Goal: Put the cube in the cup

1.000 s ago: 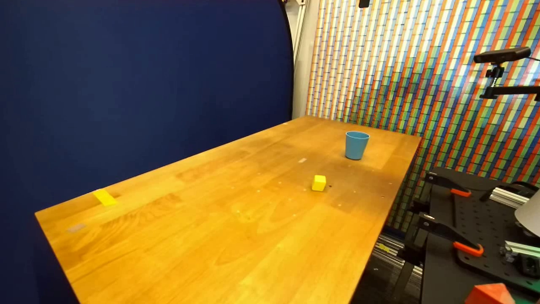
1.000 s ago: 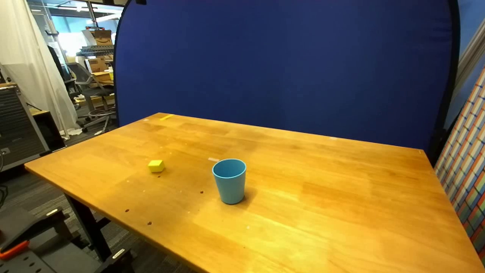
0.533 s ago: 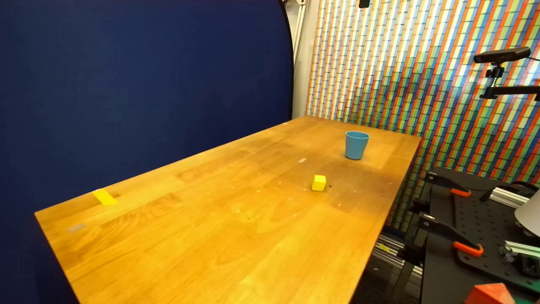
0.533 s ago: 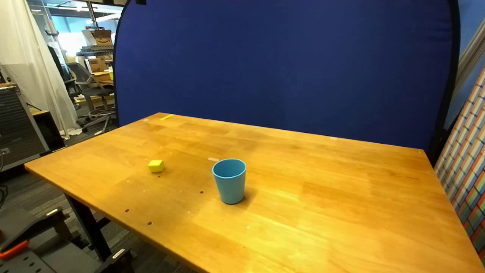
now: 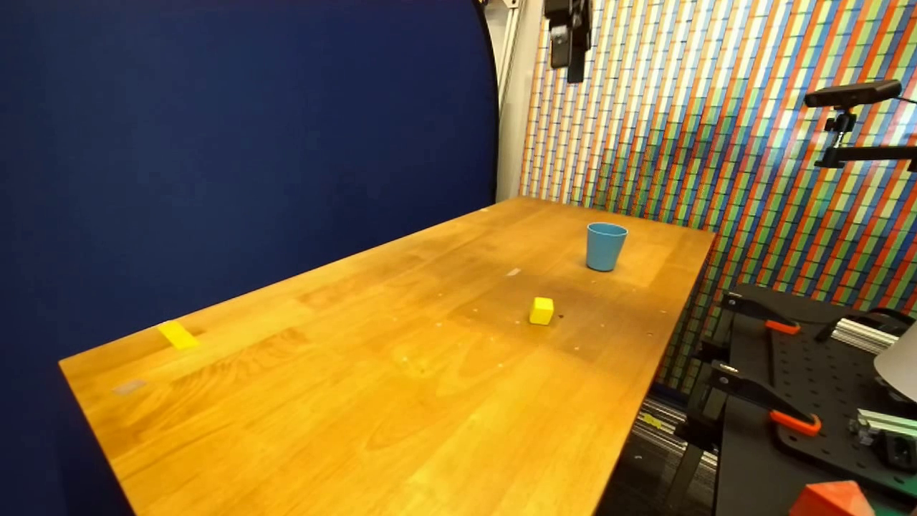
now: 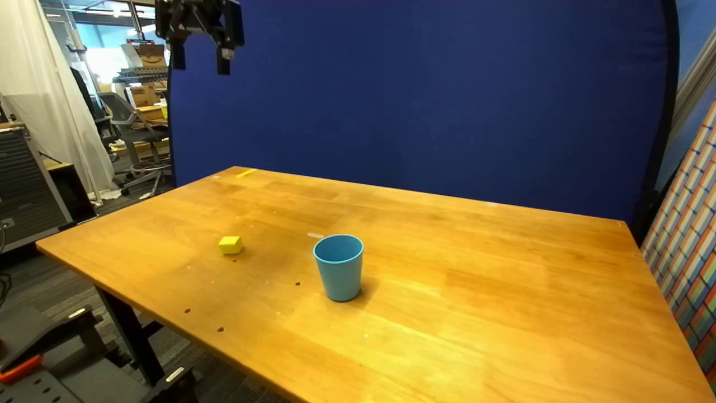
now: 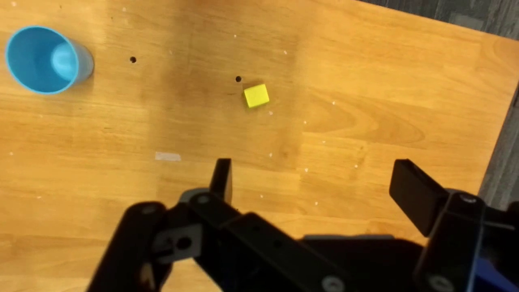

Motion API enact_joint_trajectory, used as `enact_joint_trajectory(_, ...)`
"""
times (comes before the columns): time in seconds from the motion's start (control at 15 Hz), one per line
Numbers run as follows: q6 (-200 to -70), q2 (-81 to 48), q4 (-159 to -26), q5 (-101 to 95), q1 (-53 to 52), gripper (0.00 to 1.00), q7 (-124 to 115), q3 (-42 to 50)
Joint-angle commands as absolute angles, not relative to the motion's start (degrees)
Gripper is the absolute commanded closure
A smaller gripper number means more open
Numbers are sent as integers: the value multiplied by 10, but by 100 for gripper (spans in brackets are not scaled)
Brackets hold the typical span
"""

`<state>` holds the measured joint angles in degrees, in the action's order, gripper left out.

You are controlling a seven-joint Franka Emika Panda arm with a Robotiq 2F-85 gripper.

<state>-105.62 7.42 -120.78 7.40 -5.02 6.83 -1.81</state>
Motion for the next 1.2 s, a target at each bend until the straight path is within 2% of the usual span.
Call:
enact_joint_trajectory(0.0, -1077, -30, -1170, 80, -65, 0, 38, -47)
enact_joint_trajectory(0.33, -1093, -126, -1156, 20, -84, 0, -52, -66)
enact_joint_trajectory(0.47, -1100, -106, -1183, 33, -82, 0, -34, -67)
enact_joint_trajectory(1.13, -1140, -209, -1174, 62, -63, 0, -37, -56)
